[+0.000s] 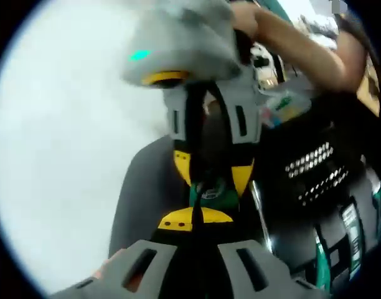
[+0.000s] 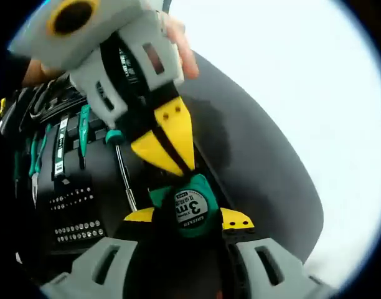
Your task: Pick up the tools and put them into their designated positions in the toolbox.
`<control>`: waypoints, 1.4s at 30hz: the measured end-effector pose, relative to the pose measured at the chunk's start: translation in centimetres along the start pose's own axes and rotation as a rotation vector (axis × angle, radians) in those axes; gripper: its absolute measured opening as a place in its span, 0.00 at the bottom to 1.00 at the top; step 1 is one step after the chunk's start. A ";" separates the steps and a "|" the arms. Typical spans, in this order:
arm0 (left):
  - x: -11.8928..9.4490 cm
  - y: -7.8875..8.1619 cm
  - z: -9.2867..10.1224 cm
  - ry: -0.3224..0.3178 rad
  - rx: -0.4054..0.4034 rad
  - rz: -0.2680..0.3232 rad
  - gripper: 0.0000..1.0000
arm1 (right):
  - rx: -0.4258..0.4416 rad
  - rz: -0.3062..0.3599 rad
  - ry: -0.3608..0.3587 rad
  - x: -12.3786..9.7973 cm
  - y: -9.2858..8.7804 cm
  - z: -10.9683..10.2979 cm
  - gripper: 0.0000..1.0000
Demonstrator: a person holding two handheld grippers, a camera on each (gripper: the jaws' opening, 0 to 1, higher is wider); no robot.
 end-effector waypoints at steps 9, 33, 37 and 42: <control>0.9 -0.4 -0.2 -0.043 0.052 -0.057 0.00 | -0.155 -0.027 -0.023 0.1 0.6 -0.3 0.33; 1.3 -0.6 -0.1 -0.056 -0.008 -0.059 0.00 | 0.121 0.072 0.066 -0.8 0.3 -0.2 0.03; 1.7 -0.7 -0.2 -0.043 0.044 -0.083 0.00 | 0.161 0.069 0.047 -0.6 0.4 0.1 0.03; 2.5 -0.6 -0.5 -0.034 0.031 -0.091 0.00 | 0.159 0.130 0.073 -0.6 0.4 0.1 0.02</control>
Point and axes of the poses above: the point that each gripper's makers call its tool centre point, and the gripper's own axes: x roughly forward along the fingers, z roughly to its right, y roughly out of its top, the point moved 3 cm from there along -x, roughly backward along the fingers, and after that the axes turned 8 degrees about x, right-handed, at the moved point
